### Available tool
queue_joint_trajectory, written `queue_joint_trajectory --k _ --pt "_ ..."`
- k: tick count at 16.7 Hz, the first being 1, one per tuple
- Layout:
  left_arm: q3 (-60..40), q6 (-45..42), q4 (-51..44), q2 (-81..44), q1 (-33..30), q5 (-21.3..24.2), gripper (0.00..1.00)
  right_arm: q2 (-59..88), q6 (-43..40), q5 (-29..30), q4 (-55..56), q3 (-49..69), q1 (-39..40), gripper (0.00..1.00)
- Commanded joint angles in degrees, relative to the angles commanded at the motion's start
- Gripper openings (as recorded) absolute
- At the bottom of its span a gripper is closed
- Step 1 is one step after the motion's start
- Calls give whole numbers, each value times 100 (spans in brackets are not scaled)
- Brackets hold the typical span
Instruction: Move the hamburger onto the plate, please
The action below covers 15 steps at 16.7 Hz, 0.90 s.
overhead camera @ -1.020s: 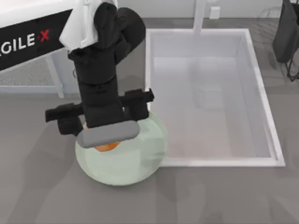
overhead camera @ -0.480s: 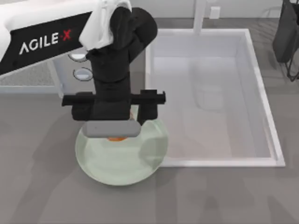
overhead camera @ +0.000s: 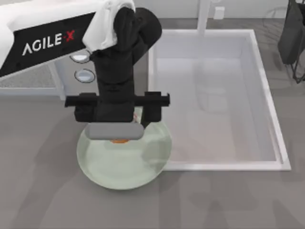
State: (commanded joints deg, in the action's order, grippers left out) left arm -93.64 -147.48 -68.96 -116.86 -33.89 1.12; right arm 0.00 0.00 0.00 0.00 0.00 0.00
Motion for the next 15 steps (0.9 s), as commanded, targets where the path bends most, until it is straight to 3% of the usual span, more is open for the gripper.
queue_joint_trajectory --k 8,12,15 --pt "640 -3 910 -265 -13 -6 0 0 0 0 0 0 0 100" --pt "655 -6 929 -272 -14 -6 0 0 0 0 0 0 0 100" --pt "655 -6 929 -272 -14 -6 23 0 0 0 0 0 0 100"
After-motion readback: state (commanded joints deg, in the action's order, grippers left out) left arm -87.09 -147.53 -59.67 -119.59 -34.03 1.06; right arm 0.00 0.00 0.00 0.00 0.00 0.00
